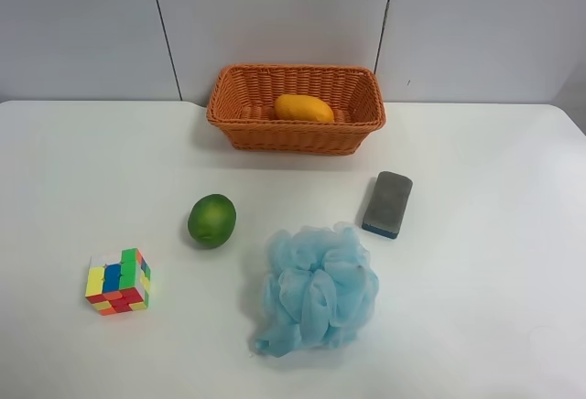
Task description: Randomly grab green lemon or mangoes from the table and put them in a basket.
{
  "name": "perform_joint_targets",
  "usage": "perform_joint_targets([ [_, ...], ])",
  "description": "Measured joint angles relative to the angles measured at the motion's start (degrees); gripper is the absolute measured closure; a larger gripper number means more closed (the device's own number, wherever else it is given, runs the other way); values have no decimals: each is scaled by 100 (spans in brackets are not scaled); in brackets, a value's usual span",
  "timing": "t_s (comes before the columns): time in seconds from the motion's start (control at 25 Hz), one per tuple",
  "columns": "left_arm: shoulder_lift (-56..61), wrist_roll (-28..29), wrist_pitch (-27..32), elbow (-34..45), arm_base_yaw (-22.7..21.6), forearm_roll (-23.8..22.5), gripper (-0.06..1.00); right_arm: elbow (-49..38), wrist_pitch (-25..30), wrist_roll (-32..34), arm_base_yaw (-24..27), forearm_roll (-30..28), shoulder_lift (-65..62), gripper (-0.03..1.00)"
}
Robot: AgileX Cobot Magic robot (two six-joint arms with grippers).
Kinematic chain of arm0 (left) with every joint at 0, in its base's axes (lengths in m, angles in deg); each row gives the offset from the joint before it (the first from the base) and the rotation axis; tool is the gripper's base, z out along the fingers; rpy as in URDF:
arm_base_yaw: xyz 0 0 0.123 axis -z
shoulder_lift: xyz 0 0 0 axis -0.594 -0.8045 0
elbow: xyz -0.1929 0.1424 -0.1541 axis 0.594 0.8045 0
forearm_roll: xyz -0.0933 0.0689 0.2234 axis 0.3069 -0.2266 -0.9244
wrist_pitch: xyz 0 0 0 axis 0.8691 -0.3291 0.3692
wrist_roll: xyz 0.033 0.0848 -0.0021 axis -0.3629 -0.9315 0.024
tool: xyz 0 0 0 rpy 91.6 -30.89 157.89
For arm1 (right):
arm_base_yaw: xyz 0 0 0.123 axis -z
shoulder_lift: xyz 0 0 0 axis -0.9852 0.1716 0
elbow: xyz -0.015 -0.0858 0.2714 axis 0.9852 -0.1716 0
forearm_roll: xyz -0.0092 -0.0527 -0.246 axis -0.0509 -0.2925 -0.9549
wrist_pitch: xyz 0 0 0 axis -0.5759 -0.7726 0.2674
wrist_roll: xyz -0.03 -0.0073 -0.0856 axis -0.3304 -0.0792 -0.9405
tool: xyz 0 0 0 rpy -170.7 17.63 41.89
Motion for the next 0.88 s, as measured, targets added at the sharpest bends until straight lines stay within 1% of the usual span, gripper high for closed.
perform_joint_targets([
  [0.12,0,0,0,0,0,0,-5,-448,0,135,0,-223,-859,-2],
  [0.2,0,0,0,0,0,0,-5,-929,25,292,0,-375,-1484,-2],
  [0.28,0,0,0,0,0,0,-5,-1452,53,440,0,-379,-2056,-2],
  [0.36,0,0,0,0,0,0,-5,-2049,80,456,0,-202,-2676,-2],
  [0.44,0,0,0,0,0,0,-5,-2743,56,450,0,168,-3235,-2],
  [0.56,0,0,0,0,0,0,-5,-3684,-277,446,0,691,-4053,-2],
  [0.64,0,0,0,0,0,0,-5,-4251,-448,438,0,940,-4549,-2],
  [0.76,0,0,0,0,0,0,-5,-4873,-526,353,0,1218,-5109,-2],
  [0.88,0,0,0,0,0,0,-5,-5302,-584,121,0,1348,-5525,-2],
])
